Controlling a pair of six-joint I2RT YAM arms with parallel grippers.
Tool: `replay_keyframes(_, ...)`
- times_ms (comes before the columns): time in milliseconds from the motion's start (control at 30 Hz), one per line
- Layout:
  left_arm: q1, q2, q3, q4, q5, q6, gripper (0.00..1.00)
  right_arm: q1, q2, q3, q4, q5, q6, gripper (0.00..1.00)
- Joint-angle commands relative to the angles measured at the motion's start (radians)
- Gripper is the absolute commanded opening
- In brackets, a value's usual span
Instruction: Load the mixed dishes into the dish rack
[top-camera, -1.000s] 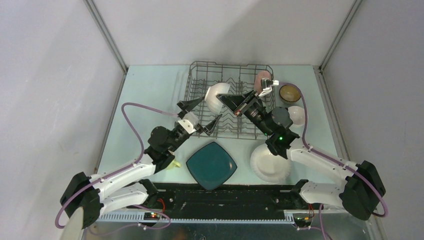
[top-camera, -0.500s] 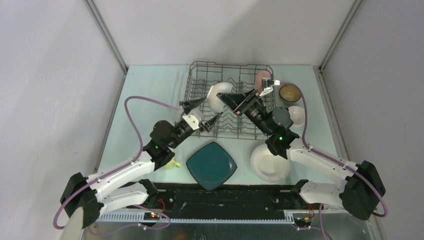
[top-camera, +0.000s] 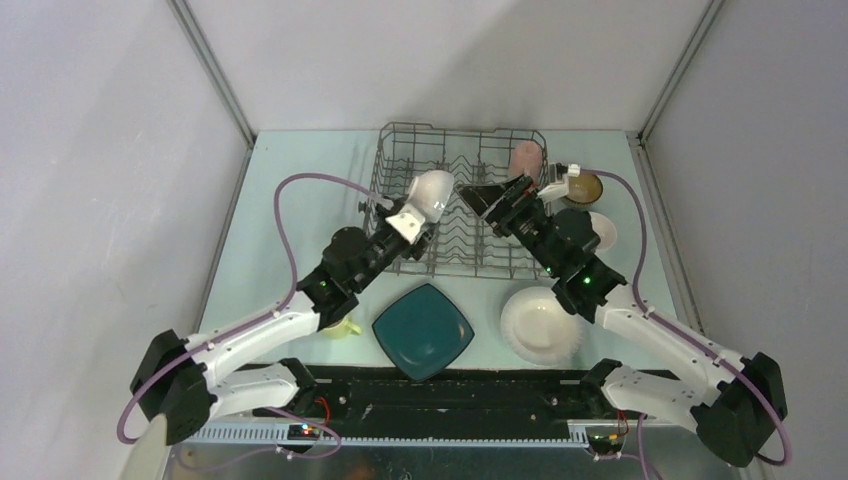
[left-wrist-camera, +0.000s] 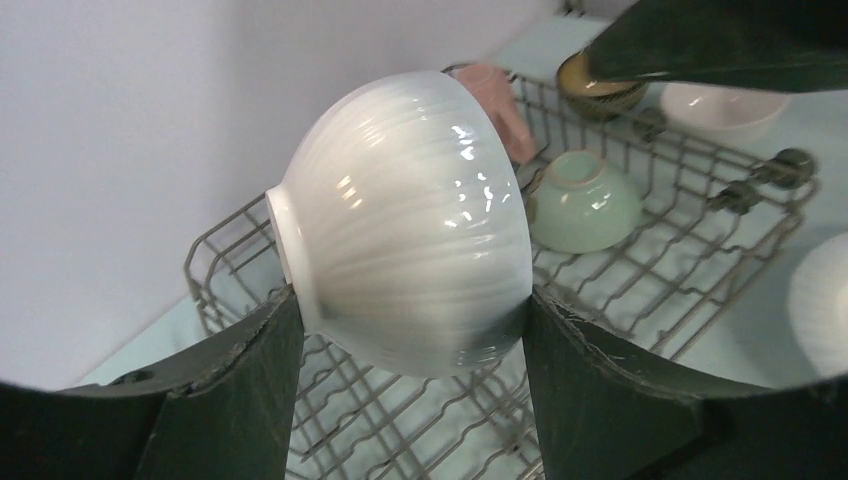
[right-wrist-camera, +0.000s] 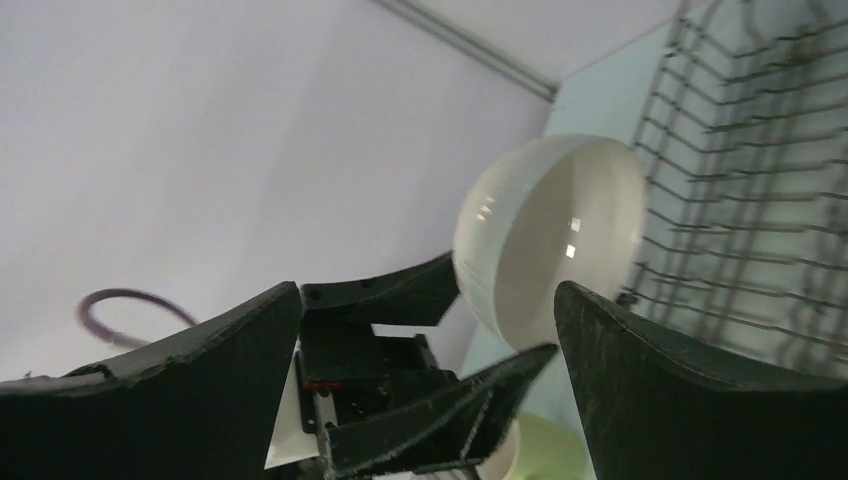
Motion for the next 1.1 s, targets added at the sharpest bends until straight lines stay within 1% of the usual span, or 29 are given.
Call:
replay_keyframes(0, 0.000, 0.067, 0.144, -0.022, -0.150, 0.099, 0.00, -0.038, -0.058, 0.019, -0.221, 0.107, -0.025, 1.00)
replay_keyframes(100, 0.021, 0.163, 0.252, -0.133, -0.183, 0.161, 0.00, -0.066, -0.110, -0.002, -0.304, 0.149, -0.051, 1.00)
replay_keyframes(233, 0.113, 0.296, 0.399, -0.337, -0.126, 0.215, 0.00, -0.082, -0.199, -0.038, -0.375, 0.238, -0.098, 1.00)
replay_keyframes(300, 0.147, 0.367, 0.478, -0.399, -0.105, 0.250, 0.00, -0.094, -0.239, -0.046, -0.421, 0.272, -0.124, 0.99)
replay_keyframes(467, 0.201, 0.520, 0.619, -0.450, -0.151, 0.402, 0.00, -0.132, -0.312, -0.065, -0.477, 0.267, -0.152, 0.99)
replay_keyframes(533, 0.232, 0.604, 0.685, -0.467, -0.135, 0.437, 0.00, -0.137, -0.327, -0.066, -0.488, 0.263, -0.165, 0.99)
replay_keyframes(633, 0.284, 0.685, 0.817, -0.576, -0.063, 0.479, 0.00, -0.143, -0.338, -0.066, -0.499, 0.262, -0.182, 0.99)
replay_keyframes(733, 0.313, 0.777, 0.911, -0.610, -0.040, 0.551, 0.00, -0.152, -0.345, -0.066, -0.505, 0.257, -0.197, 0.99)
replay_keyframes(833, 0.331, 0.842, 0.971, -0.620, -0.024, 0.608, 0.00, -0.155, -0.342, -0.066, -0.499, 0.254, -0.217, 0.99)
replay_keyframes(933, 0.353, 0.924, 1.057, -0.659, 0.008, 0.636, 0.00, -0.158, -0.336, -0.066, -0.491, 0.253, -0.232, 0.99)
replay_keyframes(1067, 0.368, 1.019, 1.136, -0.685, 0.032, 0.682, 0.00, -0.160, -0.321, -0.066, -0.477, 0.259, -0.258, 0.98)
